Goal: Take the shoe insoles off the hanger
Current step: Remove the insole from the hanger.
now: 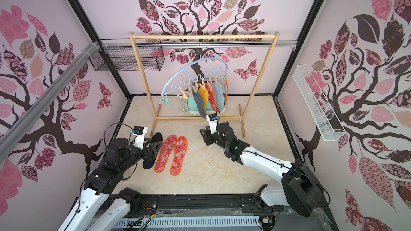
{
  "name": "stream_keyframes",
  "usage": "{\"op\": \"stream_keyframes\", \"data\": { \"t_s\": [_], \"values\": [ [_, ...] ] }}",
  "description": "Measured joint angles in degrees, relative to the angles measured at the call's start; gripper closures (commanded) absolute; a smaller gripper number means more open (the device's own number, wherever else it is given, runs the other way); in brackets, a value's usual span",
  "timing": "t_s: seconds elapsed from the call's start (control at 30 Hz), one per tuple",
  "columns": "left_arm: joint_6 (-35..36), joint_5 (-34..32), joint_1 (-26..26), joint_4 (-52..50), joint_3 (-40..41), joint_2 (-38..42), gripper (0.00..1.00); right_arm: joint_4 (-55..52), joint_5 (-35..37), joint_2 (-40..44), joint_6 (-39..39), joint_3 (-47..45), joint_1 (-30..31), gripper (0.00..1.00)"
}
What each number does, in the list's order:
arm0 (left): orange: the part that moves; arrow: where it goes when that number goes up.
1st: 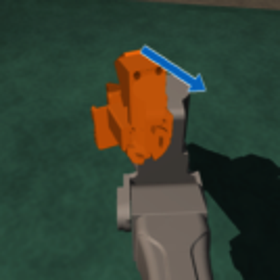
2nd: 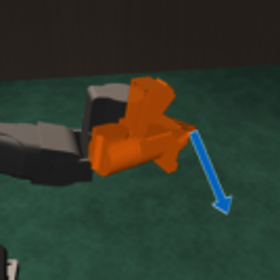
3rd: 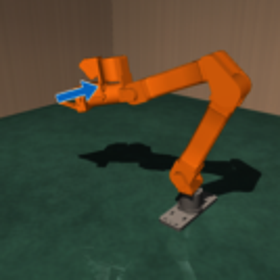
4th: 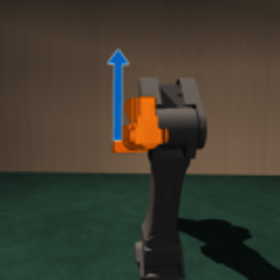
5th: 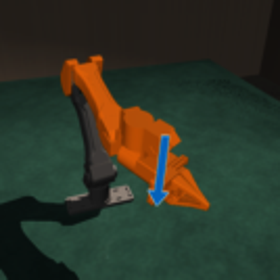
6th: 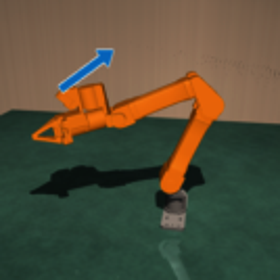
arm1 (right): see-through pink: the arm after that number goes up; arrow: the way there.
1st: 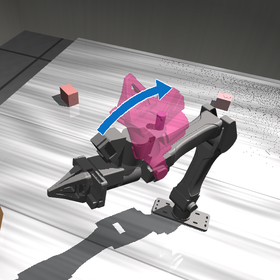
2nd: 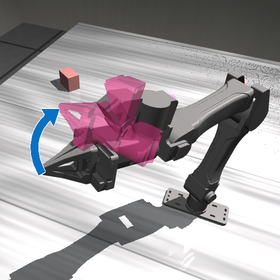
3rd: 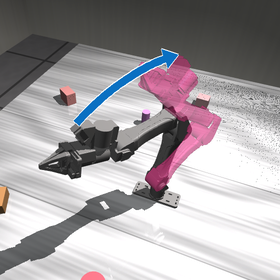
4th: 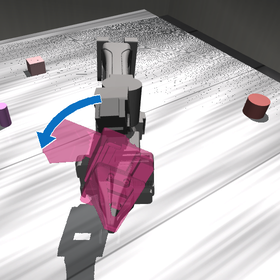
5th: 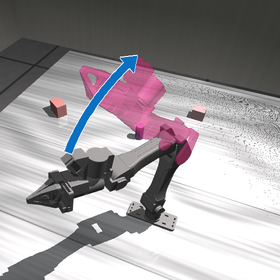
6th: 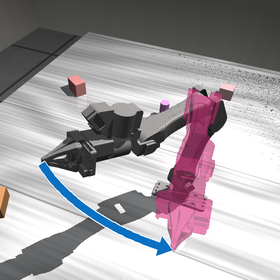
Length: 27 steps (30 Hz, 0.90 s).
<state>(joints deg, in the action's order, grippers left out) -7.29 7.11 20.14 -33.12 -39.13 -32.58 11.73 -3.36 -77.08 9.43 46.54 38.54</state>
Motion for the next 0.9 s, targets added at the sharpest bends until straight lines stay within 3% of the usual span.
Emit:
{"op": "stream_keyframes", "data": {
  "t_s": [0.2,0.4,0.7,0.9],
  "values": [
    [0.0,0.0,0.0,0.0,0.0,-0.1,0.28,0.0,-5.0,-9.2,-0.6,12.5,-7.0,0.50],
    [0.0,0.4,0.0,0.0,0.0,-0.2,0.28,-1.6,-7.6,-16.9,-4.1,24.1,-7.4,0.46],
    [0.0,0.9,0.0,0.0,0.0,-0.5,0.28,-2.7,-8.6,-22.6,-6.1,32.6,-7.7,0.45],
    [0.0,1.1,0.0,0.0,0.0,-0.5,0.28,-2.6,-8.6,-25.6,-6.8,34.8,-8.5,0.49]
  ]
}}
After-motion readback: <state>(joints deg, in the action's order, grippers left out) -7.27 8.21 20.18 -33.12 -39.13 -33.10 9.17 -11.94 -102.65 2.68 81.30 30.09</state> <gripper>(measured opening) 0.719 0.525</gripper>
